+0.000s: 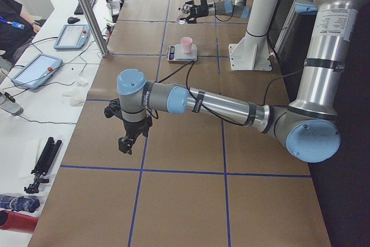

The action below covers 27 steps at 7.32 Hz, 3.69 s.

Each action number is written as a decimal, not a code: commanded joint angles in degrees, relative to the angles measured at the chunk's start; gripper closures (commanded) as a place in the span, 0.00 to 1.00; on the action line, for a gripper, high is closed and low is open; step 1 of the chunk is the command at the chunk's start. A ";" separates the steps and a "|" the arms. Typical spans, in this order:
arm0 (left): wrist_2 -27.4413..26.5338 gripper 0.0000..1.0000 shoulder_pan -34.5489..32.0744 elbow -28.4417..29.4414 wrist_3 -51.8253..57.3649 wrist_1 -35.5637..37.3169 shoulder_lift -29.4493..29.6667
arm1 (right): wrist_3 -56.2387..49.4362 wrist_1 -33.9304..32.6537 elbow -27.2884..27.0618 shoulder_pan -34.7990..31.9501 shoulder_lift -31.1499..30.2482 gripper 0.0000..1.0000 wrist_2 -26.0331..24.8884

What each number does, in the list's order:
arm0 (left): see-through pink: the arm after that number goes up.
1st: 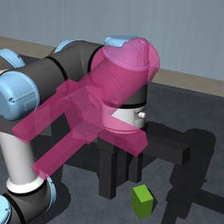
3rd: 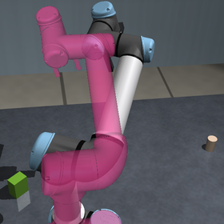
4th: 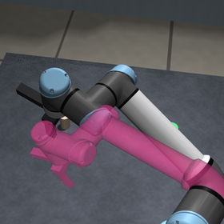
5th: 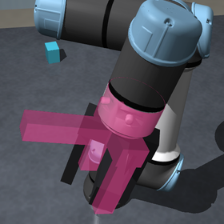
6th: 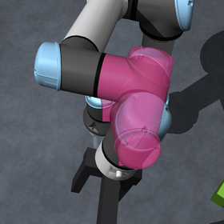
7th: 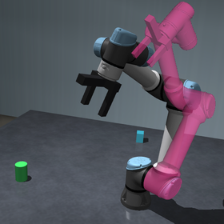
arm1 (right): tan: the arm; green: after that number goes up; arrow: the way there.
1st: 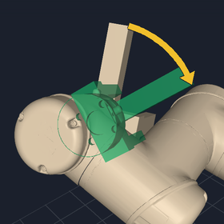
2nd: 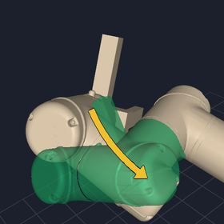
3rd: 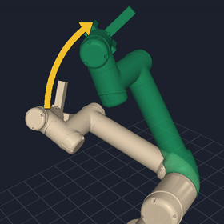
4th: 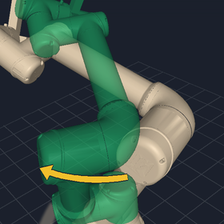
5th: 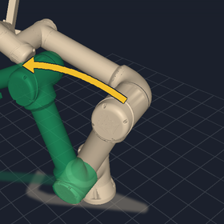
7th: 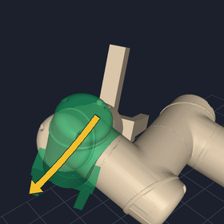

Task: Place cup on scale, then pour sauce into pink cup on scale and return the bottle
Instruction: 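Tilt the bottle upright with the right gripper, then carry the upright bottle with the right gripper back to its spot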

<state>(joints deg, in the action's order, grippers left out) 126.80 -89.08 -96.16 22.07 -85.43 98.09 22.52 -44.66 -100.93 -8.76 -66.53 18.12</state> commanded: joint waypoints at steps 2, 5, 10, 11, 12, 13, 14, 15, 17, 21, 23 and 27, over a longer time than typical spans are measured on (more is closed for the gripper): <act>0.03 0.00 -0.04 -1.65 -0.01 0.62 -0.09 | 15.06 0.01 -5.31 -5.28 -7.70 1.00 12.60; 0.03 0.00 -0.04 -4.38 -0.01 2.46 -0.18 | 25.53 -0.07 -6.04 -12.93 -18.07 1.00 22.38; 0.03 0.00 -0.04 -4.48 -0.01 2.46 -0.18 | 45.41 -0.43 -3.84 -16.55 -18.02 1.00 28.54; -0.06 0.00 -0.04 -4.91 -0.01 2.46 -0.18 | 45.68 -0.43 -2.88 -16.82 -18.63 1.00 28.55; -0.06 0.00 -0.04 -5.18 -0.01 2.46 -0.18 | 45.77 0.01 -0.18 -16.82 -19.94 1.00 28.55; -0.06 0.00 -0.04 -5.61 -0.10 2.46 -0.27 | 46.12 0.10 2.38 -16.73 -20.04 1.00 28.46; -0.06 0.00 -0.04 -5.71 -0.10 2.46 -0.27 | 46.21 1.32 3.79 -16.73 -20.04 1.00 28.29; -0.06 0.00 -0.04 -5.71 -0.10 2.46 -0.18 | 46.12 3.59 4.42 -16.73 -20.04 1.00 28.29; -0.06 0.00 -0.04 -5.71 -0.10 2.46 -0.18 | 46.12 3.70 4.95 -16.73 -20.65 1.00 28.29; -0.14 0.00 -0.04 -5.71 -0.10 2.46 -0.27 | 46.12 3.79 4.95 -16.64 -21.36 1.00 28.28; -0.15 0.00 -0.04 -5.62 -0.10 2.46 -0.18 | 46.12 3.79 4.25 -16.55 -21.27 1.00 28.29; -0.15 0.00 -0.04 -5.62 -0.01 2.46 -0.18 | 46.21 3.79 4.33 -15.59 -21.00 0.61 28.20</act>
<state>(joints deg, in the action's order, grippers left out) 126.65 -89.12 -101.78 21.99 -82.97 97.91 68.70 -40.89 -96.67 -24.89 -87.58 46.39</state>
